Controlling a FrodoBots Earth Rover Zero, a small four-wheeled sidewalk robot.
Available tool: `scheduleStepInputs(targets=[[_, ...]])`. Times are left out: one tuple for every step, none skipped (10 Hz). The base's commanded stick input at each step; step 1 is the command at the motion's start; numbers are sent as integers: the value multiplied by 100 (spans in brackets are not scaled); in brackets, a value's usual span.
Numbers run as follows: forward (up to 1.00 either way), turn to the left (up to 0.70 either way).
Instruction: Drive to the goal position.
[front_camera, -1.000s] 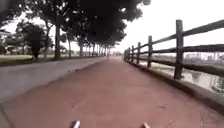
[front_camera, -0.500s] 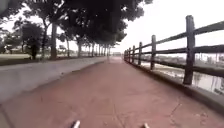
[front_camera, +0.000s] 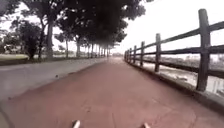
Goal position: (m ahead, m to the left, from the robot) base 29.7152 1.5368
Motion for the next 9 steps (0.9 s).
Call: scheduleStepInputs(targets=[[70, 0], [70, 0], [70, 0], [70, 0], [70, 0], [70, 0], [70, 0], [70, 0], [70, 0]])
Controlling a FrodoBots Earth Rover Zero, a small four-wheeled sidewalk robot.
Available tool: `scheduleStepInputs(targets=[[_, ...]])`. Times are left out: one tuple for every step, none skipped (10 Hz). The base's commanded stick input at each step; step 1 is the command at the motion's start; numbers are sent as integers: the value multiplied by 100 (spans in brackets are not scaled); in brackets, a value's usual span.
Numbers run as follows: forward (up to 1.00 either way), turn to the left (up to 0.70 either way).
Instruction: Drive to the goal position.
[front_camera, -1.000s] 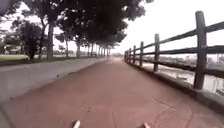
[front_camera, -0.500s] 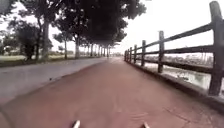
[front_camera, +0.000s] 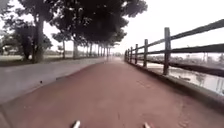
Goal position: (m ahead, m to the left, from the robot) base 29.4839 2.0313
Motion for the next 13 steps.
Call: scheduleStepInputs(targets=[[70, 0], [70, 0], [70, 0], [70, 0], [70, 0], [70, 0], [70, 0], [70, 0], [70, 0], [70, 0], [70, 0], [70, 0], [70, 0]])
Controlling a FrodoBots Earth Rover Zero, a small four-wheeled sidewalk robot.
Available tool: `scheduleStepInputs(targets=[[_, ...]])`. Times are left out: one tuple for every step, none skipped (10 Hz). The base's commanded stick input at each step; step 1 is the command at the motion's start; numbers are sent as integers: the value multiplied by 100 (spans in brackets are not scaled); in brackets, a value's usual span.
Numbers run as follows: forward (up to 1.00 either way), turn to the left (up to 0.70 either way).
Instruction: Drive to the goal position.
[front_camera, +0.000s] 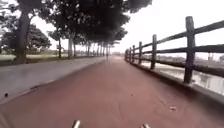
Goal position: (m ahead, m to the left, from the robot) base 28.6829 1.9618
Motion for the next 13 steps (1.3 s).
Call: scheduleStepInputs(targets=[[70, 0], [70, 0], [70, 0], [70, 0], [70, 0], [70, 0], [70, 0], [70, 0], [70, 0], [70, 0], [70, 0], [70, 0], [70, 0]])
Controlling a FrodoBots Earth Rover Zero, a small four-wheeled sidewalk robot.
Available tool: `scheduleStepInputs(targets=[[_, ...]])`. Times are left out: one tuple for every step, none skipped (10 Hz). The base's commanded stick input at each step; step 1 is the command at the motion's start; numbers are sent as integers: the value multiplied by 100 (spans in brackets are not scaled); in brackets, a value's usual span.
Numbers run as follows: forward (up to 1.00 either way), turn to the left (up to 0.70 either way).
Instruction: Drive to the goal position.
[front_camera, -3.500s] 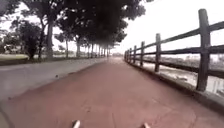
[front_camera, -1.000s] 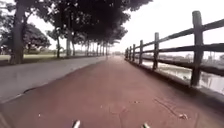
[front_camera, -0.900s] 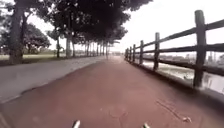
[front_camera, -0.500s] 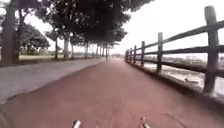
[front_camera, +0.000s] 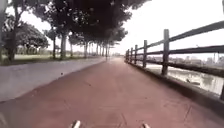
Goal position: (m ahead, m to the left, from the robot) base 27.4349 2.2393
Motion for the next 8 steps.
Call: scheduleStepInputs(targets=[[70, 0], [70, 0], [70, 0], [70, 0], [69, 0], [63, 0], [64, 0], [65, 0]])
